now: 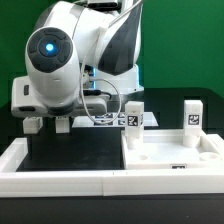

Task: Assemble square table

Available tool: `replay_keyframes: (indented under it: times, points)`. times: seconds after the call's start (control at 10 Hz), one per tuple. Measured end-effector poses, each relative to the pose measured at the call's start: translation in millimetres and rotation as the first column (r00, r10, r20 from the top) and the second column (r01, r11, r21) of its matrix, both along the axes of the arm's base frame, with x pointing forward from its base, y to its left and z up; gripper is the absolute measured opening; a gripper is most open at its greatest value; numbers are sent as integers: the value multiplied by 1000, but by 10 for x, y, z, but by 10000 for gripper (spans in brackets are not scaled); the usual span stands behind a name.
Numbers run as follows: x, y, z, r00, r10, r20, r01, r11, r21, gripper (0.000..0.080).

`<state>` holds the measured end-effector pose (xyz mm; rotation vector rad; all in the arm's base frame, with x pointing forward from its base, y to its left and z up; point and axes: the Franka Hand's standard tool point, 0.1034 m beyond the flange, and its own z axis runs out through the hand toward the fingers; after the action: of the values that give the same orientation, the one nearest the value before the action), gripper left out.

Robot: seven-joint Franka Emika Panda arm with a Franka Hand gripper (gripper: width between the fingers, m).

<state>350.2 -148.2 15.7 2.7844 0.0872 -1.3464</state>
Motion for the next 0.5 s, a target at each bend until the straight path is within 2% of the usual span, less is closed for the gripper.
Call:
replay_keyframes:
  times: [0.3,0.4,0.5]
  points:
    - [0,-1,0,1000,0,0,0,1000,0,285]
    - [10,12,32,1000,-2,-6,2,1000,2,285]
    - [63,47,126,1000,-5,-7,6,1000,10,285]
